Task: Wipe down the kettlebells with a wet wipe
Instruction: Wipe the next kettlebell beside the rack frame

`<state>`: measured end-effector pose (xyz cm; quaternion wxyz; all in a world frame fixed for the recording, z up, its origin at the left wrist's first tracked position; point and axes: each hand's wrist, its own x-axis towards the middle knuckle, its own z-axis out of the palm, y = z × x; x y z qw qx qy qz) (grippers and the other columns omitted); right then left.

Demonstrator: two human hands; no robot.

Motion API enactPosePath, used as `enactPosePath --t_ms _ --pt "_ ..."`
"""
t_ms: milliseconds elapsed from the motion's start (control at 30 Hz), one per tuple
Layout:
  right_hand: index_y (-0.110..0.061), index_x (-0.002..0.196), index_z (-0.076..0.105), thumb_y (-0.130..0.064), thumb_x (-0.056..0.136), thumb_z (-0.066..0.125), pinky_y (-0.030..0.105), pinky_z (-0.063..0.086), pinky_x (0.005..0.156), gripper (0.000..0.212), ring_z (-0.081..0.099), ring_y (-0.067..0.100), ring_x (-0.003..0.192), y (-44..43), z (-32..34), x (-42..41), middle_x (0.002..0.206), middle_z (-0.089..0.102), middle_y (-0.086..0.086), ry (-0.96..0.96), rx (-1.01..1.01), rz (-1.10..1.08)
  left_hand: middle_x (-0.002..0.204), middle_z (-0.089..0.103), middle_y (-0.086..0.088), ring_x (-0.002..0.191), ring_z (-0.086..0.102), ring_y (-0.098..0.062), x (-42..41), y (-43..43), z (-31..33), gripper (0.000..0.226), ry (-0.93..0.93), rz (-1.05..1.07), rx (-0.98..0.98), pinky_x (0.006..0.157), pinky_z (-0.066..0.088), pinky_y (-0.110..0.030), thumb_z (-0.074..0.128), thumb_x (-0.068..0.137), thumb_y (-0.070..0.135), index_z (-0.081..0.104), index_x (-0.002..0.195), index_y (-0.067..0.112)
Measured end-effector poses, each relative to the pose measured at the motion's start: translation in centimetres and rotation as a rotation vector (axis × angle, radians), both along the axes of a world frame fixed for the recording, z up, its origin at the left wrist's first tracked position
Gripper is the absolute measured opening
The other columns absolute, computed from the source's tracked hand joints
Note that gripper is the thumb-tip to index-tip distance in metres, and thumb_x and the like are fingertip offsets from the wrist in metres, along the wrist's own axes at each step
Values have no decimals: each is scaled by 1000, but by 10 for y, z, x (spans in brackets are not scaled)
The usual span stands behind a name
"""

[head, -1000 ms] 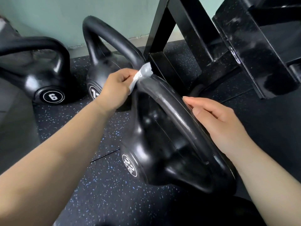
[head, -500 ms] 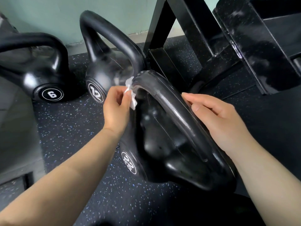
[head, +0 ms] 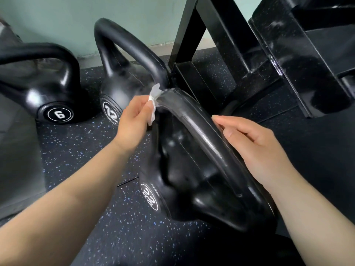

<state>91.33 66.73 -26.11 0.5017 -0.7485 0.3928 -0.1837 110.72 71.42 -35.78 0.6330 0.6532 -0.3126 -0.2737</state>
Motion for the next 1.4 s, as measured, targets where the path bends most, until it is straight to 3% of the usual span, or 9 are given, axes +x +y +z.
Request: enactPosePath --t_ms 167,300,533,800,900,967,1133,1300,1400 --pt "-37 87 59 -16 85 49 -5 37 63 23 53 -18 76 0 -1 0 85 60 -22 48 -40 -22 36 48 18 40 39 4 15 -10 29 25 -5 -199 18 46 30 -5 44 91 8 51 70 19" --pt "-34 87 61 -17 84 49 -4 39 64 21 54 -13 77 0 -1 -1 85 62 -19 57 -35 -32 67 62 3 68 53 -8 20 -25 53 12 -16 -450 41 73 38 -15 53 84 15 56 73 13" --pt "-27 91 64 -20 85 49 -4 39 64 19 53 -18 75 -4 -6 -2 84 62 -19 38 -1 -130 57 58 19 54 54 9 25 -54 62 24 -264 -703 340 57 39 -1 51 85 15 57 64 25" --pt "-28 102 58 -27 87 47 23 48 89 18 58 6 99 -13 -7 4 107 64 -6 18 50 -133 62 48 1 59 41 -10 12 -40 69 28 -196 -344 250 60 33 -20 48 90 24 53 70 4" --pt "-23 126 43 -22 87 51 18 43 93 40 51 -2 105 -17 5 19 131 51 -3 -105 101 -8 65 50 6 62 45 1 -11 -21 86 34 -279 -289 28 63 38 -12 50 86 24 60 75 -7" --pt "-20 131 37 -17 85 55 13 43 90 50 51 -6 101 -19 14 29 128 51 -3 -194 135 83 75 53 19 77 47 12 -24 -8 91 23 -359 -257 -85 75 36 -3 55 80 29 70 77 11" --pt "-18 104 61 -8 78 61 30 49 94 28 61 11 98 -19 23 34 99 64 -4 -100 3 150 79 53 13 76 51 12 -44 5 81 14 -350 -157 -199 72 39 -5 62 78 23 64 91 29" --pt "-34 77 63 -8 80 57 5 45 63 27 55 -11 72 -24 30 -24 71 61 -20 53 -176 -13 100 53 20 93 49 11 -61 9 74 20 -472 -219 -201 89 35 -8 46 83 33 52 102 34" --pt "-26 68 65 -3 75 55 4 40 55 26 56 -4 63 -3 27 -72 70 68 -17 130 -77 -154 99 56 17 101 48 3 -71 7 70 29 -817 -424 -103 104 23 -23 44 82 40 63 99 26"
